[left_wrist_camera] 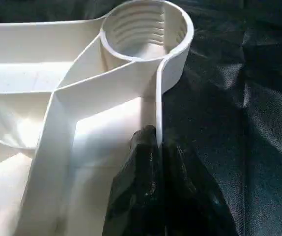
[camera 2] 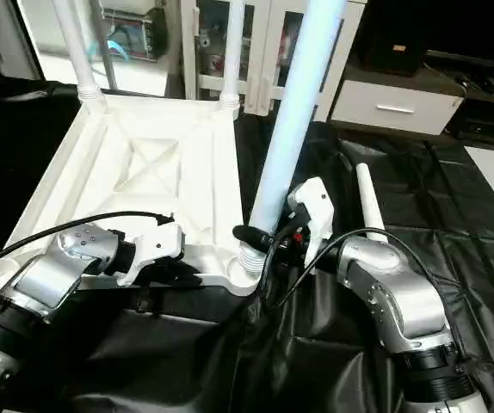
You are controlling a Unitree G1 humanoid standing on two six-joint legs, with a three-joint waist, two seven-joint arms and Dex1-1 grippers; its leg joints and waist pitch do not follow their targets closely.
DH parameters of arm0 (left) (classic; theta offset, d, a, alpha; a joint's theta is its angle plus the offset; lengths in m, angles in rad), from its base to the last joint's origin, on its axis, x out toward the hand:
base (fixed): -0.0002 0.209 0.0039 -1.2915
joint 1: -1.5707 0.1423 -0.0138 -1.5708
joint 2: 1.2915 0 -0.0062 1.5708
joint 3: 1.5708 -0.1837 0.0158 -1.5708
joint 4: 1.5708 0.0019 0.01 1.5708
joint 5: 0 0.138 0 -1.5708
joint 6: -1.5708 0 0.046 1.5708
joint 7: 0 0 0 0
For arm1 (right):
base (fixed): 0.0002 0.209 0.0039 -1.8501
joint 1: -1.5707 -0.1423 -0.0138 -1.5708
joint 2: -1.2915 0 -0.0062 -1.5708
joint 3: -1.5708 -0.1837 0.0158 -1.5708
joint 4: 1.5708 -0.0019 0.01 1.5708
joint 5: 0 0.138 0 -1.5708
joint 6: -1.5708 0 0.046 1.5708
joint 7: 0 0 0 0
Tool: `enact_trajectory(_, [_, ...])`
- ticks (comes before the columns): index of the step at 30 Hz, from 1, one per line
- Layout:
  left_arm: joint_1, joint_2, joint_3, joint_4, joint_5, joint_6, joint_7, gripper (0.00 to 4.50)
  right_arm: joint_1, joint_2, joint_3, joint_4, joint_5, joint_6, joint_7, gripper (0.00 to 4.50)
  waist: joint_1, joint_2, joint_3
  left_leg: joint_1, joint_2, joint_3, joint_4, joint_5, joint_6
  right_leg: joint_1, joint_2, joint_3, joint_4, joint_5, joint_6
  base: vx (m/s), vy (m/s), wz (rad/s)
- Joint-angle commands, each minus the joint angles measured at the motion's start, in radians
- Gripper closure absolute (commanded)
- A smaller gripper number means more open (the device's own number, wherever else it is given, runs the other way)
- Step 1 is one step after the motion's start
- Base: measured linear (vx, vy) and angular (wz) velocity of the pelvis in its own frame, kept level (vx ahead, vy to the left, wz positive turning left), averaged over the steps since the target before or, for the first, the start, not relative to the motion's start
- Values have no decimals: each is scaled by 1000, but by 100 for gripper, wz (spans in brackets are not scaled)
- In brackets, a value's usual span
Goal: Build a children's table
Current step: Insert table leg to table base
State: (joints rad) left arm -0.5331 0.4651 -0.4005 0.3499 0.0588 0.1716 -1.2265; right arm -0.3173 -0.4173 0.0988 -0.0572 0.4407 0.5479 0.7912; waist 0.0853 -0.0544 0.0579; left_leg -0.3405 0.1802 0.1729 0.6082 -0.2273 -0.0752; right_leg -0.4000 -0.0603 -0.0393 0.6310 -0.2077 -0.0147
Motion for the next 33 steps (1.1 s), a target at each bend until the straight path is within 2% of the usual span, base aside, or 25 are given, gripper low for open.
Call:
enact_trajectory(1, [30,-3,-67,7,22,12,-34,450,-24,-11,19,6,-2,30,9,262,-3,3,-55,2,49,-10,-77,-38,30,51,-81,50,-59,-3,-242,0,0,0])
enact_trajectory(4, [33,-5,-70,4,22,13,-35,450,-25,-13,32,7,-8,46,9,262,-3,2,-55,1,49,-10,-76,-32,36,53,-82,50,-59,5,-246,0,0,0])
enact_trajectory(5, [35,-10,-73,2,25,14,-31,450,-23,-13,47,5,-14,63,8,262,-2,-2,-54,0,49,-10,-77,-30,38,54,-83,51,-59,2,-245,0,0,0])
enact_trajectory(12, [30,-22,-72,-9,28,29,-21,450,-33,12,65,30,-45,61,-24,262,-4,0,-49,2,51,-11,-81,-60,23,49,-84,51,-66,-55,-233,0,0,0])
enact_trajectory(19, [30,-22,-69,-18,23,32,-25,450,-55,38,45,90,-67,30,-67,262,-7,0,-47,2,51,-11,-83,-71,15,48,-84,51,-68,-68,-228,0,0,0])
enact_trajectory(20, [30,-21,-69,-18,24,32,-26,450,-60,48,47,102,-64,31,-60,262,-6,5,-46,3,51,-11,-84,-80,12,47,-85,51,-69,-79,-226,0,0,0])
enact_trajectory(23, [29,-20,-69,-16,24,31,-28,450,-63,55,51,109,-62,34,-56,262,-8,2,-45,3,51,-12,-85,-96,7,47,-84,52,-73,-100,-221,0,0,0])
enact_trajectory(24, [28,-19,-69,-15,25,32,-29,450,-62,48,77,115,-70,40,-36,262,-8,2,-46,3,51,-12,-86,-96,7,47,-84,52,-73,-101,-220,0,0,0])
enact_trajectory(26, [27,-18,-68,-16,25,32,-30,450,-60,45,90,114,-73,48,-24,262,-8,2,-45,2,51,-12,-86,-97,6,47,-85,52,-74,-106,-219,0,0,0])
enact_trajectory(27, [27,-14,-67,-17,26,33,-32,450,-54,41,105,112,-79,48,-9,262,-8,-1,-46,3,52,-12,-86,-92,8,48,-85,52,-72,-103,-217,0,0,0])
enact_trajectory(31, [26,-12,-66,-18,26,34,-32,450,-50,44,101,115,-78,44,-9,262,-7,-1,-45,2,52,-12,-87,-91,9,46,-85,52,-74,-104,-216,0,0,0])
enact_trajectory(33, [29,-10,-59,-21,23,38,-27,450,-40,51,70,126,-65,30,-19,262,-8,-4,-44,2,52,-11,-87,-94,10,46,-85,52,-74,-109,-216,0,0,0])
